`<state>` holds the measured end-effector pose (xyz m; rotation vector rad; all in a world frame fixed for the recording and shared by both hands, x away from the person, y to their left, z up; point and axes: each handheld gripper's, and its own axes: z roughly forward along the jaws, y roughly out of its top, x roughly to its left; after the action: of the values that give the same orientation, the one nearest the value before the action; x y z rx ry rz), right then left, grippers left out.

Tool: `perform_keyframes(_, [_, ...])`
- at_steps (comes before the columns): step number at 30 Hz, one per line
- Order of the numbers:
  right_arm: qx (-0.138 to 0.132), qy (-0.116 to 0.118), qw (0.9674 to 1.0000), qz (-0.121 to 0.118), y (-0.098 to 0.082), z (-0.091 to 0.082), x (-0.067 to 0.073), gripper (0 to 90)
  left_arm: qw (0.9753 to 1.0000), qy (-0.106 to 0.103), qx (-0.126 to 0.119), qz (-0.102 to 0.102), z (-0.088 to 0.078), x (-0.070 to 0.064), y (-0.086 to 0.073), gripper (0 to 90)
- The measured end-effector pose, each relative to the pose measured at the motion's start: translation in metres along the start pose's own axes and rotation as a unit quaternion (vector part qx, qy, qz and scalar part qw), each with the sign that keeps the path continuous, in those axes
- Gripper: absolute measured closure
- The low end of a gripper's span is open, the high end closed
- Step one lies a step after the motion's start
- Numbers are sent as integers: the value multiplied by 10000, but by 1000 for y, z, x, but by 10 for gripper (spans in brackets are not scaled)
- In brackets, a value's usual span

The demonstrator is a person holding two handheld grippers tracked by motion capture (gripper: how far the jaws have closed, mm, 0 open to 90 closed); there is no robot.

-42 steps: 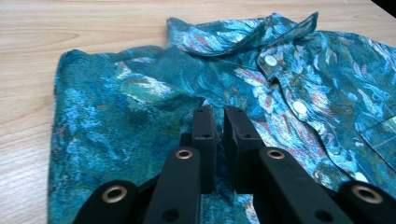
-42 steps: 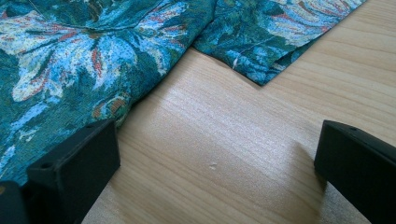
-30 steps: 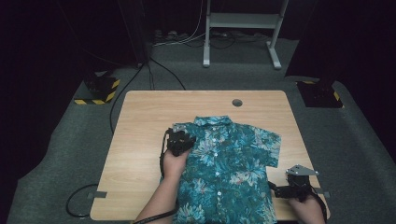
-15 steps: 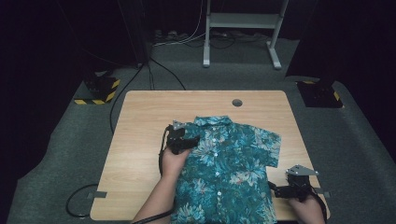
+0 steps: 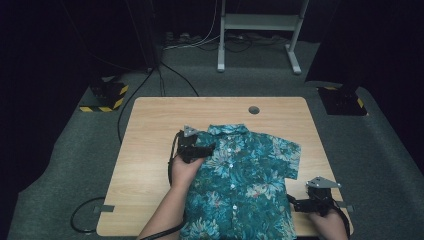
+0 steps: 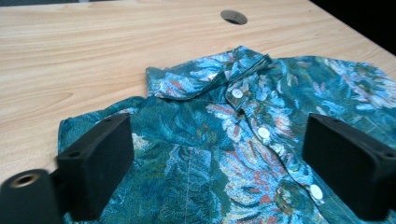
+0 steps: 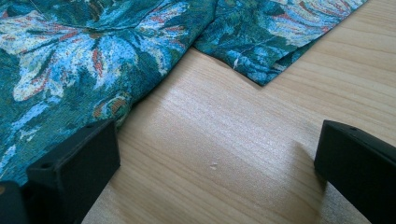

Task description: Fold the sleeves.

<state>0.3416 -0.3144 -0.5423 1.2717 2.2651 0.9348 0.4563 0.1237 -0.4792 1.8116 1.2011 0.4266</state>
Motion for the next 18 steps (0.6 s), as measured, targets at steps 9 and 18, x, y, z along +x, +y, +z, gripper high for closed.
perform_keyframes(9, [1,0,10000,6,0,0,0,0,9998,-76,-93,129,-10,0,6,34])
perform_keyframes(18, [3,0,10000,5,0,0,0,0,9997,-69,-173,135,-22,5,8,16])
